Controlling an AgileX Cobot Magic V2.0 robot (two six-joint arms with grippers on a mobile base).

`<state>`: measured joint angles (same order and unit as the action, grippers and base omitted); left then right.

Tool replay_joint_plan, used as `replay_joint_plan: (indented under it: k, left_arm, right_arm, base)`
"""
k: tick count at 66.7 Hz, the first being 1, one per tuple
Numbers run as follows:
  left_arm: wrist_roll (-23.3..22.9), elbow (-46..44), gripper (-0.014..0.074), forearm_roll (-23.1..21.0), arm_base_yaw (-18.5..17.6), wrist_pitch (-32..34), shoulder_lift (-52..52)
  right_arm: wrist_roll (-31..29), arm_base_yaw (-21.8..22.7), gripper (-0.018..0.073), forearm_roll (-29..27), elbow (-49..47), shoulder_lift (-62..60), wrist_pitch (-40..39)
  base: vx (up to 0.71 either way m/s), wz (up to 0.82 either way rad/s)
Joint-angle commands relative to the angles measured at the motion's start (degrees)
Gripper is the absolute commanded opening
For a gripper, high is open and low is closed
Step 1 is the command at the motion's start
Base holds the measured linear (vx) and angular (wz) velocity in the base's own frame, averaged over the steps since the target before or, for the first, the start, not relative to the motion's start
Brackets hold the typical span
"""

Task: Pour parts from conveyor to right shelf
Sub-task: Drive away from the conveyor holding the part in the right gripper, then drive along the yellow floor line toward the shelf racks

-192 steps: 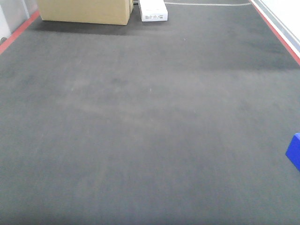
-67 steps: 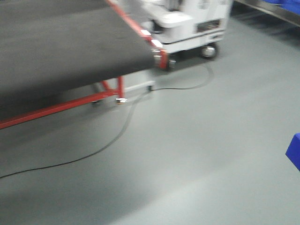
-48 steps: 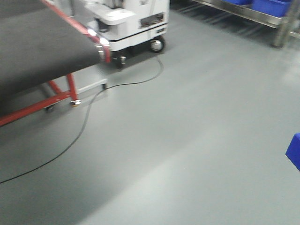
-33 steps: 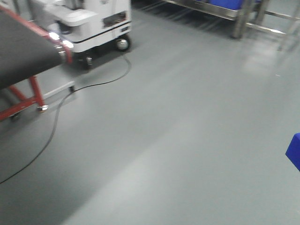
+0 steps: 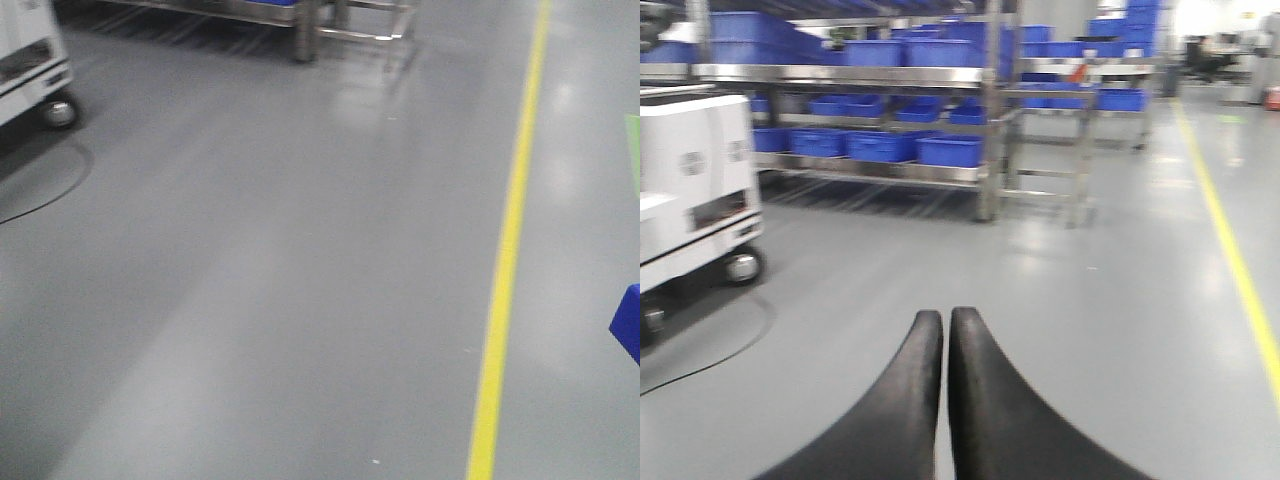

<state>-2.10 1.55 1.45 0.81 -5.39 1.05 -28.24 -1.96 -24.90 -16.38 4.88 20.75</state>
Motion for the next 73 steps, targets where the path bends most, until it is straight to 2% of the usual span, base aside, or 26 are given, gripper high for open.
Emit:
replay_joint_plan:
  k: [1, 36, 73]
  left_arm:
    - [-0.4, -1.5, -0.0006, -0.4, 0.1, 4.1, 0.3]
    - [-0.4, -1.5, -0.0006, -0.4, 0.1, 4.1, 0.3]
    - [-0.4, -1.5, -0.0006, -0.4, 0.1, 4.1, 0.3]
  right_arm:
    - [-0.3, 0.4, -0.0008, -0.4, -1.4, 0.7, -4.4]
    - [-0.3, 0.4, -0.0008, -0.4, -1.4, 0.7, -4.4]
    - [-0.3, 0.4, -0.0008, -0.4, -1.4, 0.7, -4.4]
  base:
    - [-0.05, -0.89]
    - [0.02, -0.73]
    - [0.18, -0.19]
